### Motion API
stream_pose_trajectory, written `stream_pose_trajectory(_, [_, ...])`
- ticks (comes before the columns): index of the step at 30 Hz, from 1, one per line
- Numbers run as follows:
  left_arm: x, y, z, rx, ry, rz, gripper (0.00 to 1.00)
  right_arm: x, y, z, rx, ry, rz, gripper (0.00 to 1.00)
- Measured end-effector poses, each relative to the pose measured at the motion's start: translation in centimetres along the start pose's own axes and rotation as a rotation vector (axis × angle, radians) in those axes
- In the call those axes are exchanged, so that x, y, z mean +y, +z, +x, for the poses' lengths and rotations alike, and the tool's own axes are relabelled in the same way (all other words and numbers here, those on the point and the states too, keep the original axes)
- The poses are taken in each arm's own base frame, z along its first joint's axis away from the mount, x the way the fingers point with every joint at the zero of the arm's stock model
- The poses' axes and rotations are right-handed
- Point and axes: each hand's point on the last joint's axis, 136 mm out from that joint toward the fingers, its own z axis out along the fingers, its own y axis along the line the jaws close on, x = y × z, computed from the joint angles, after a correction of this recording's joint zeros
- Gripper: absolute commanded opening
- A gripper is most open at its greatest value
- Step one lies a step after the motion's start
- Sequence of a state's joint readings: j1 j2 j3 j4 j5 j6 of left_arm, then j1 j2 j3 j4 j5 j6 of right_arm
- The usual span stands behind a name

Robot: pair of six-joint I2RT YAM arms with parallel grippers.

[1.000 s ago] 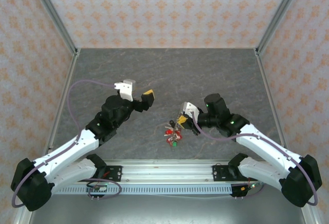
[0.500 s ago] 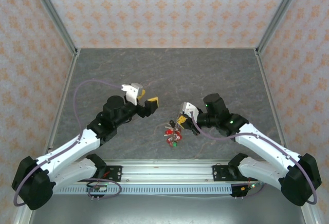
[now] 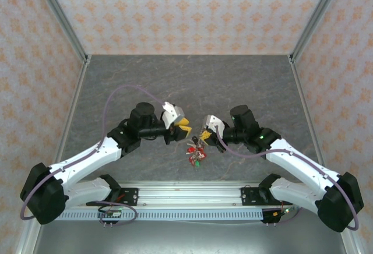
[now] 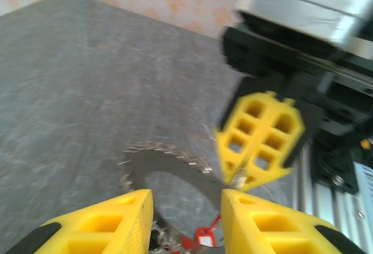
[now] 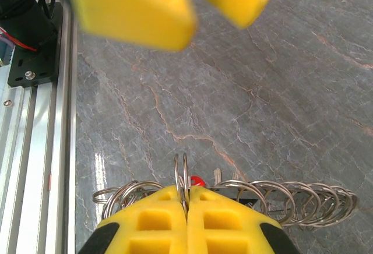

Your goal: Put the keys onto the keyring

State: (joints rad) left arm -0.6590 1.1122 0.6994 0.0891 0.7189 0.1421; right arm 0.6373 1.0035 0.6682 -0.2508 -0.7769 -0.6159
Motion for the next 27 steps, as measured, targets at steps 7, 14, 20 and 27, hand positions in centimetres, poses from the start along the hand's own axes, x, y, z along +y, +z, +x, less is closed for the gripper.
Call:
stream_pose_trajectory(7, [-1.3,1.5,0.7,0.054,0.038,0.096,0.19,0.0,0.0,-0.1,-0.003,-0.002,0.001,0.0])
stream_pose_trajectory(14, [-1.4,2.2,1.3,0.091,0.03,0.133,0.21,-0.1,0.0,-0.2,-0.005,-0.003,0.002,0.0])
stream_pose_trajectory(20, [-3.0,2.8,0.7,0.139,0.088,0.194,0.23,-0.1,0.0,-0.2,-0.006,-0.004,0.002,0.0])
stream_pose_trajectory(27, [-3.3,3.3,1.4,0.185,0.119,0.216,0.18,0.0,0.0,0.0,0.003,0.002,-0.001,0.0])
